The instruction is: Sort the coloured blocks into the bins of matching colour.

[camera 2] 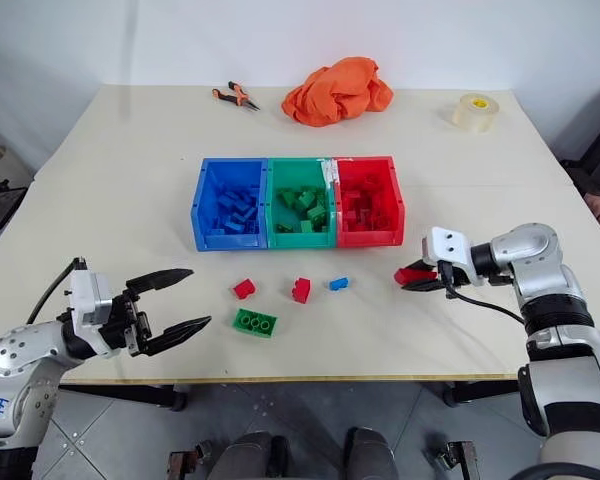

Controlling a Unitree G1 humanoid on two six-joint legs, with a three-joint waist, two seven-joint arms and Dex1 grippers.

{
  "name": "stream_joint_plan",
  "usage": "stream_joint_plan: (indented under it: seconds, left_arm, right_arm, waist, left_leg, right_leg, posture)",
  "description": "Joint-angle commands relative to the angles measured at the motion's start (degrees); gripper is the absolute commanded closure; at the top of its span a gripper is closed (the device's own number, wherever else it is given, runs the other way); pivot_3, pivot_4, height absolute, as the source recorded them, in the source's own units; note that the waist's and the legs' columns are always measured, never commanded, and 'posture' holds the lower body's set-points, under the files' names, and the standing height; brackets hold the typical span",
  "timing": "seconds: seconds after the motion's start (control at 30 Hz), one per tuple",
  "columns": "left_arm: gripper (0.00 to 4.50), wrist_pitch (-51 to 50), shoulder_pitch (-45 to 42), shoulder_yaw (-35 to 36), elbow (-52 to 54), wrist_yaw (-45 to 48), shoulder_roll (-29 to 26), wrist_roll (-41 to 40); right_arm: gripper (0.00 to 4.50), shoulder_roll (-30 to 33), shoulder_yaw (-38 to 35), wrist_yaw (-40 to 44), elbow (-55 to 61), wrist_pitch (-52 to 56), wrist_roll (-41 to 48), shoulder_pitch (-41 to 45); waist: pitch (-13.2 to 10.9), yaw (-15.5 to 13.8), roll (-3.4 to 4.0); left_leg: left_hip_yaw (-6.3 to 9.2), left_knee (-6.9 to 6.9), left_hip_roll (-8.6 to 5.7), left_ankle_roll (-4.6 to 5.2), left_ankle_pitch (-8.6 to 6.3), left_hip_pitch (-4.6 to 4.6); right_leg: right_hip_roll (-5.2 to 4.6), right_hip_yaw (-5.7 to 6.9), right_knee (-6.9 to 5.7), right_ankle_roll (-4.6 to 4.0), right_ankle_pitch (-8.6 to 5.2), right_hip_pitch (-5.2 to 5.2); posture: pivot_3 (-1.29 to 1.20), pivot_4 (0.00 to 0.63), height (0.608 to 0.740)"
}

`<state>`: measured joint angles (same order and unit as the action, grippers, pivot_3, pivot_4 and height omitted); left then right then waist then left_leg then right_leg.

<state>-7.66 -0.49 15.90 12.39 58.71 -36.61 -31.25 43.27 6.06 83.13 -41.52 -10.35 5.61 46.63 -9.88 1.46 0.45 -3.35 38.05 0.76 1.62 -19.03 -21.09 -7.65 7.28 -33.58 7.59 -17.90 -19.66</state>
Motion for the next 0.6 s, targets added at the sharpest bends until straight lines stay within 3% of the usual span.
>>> stream_joint_plan:
  seconds: [0.03,0.17,0.33,0.43,0.6]
  left_arm:
    - [0.0,1.4,-1.6,-0.7,-0.7,0.6,0.3,-0.1]
    - [0.0,1.9,-3.4,-1.7,-2.2,0.7,0.5,0.2]
    - [0.0,2.6,-5.1,-2.8,-3.4,0.4,1.1,0.7]
    - [0.0,3.4,-6.3,-3.5,-4.2,0.3,1.5,1.1]
    - [0.0,3.8,-7.0,-3.3,-4.5,0.5,1.6,1.1]
  right_arm:
    - [3.56,-0.6,-4.8,-4.6,9.3,8.4,5.1,1.2]
    - [3.56,-3.5,-6.6,-9.8,11.2,13.7,6.8,5.3]
    - [3.56,-9.1,-4.7,-19.1,-2.4,8.9,1.4,15.1]
    - [2.55,-11.5,-2.9,-25.6,-11.8,4.3,-3.1,18.7]
    - [0.89,-12.2,-2.6,-25.9,-15.7,0.3,-4.7,20.1]
  waist:
    - [0.0,0.0,0.0]
    - [0.0,0.1,0.0]
    - [0.0,0.3,0.0]
    - [0.0,0.1,-0.03]
    - [0.0,0.1,-0.02]
  left_leg:
    - [0.0,0.0,0.0,0.0,0.0,-0.01]
    - [-0.03,-0.01,0.01,-0.01,0.0,0.0]
    - [-0.14,-0.04,0.0,-0.02,-0.01,0.02]
    - [-0.09,-0.04,-0.03,-0.01,-0.01,-0.01]
    - [-0.02,-0.03,-0.11,0.01,0.01,-0.09]
  right_leg:
    - [0.01,0.0,-0.01,0.0,0.0,-0.01]
    - [0.01,0.03,-0.06,0.0,0.0,-0.05]
    - [0.04,0.1,-0.25,0.0,0.0,-0.21]
    - [0.04,0.14,-0.33,0.0,0.0,-0.25]
    - [0.03,0.14,-0.31,0.0,0.0,-0.24]
  posture:
    - [0.0,0.15,0.74]
    - [0.0,0.15,0.74]
    - [0.0,0.15,0.74]
    - [0.0,0.15,0.74]
    - [0.0,0.15,0.74]
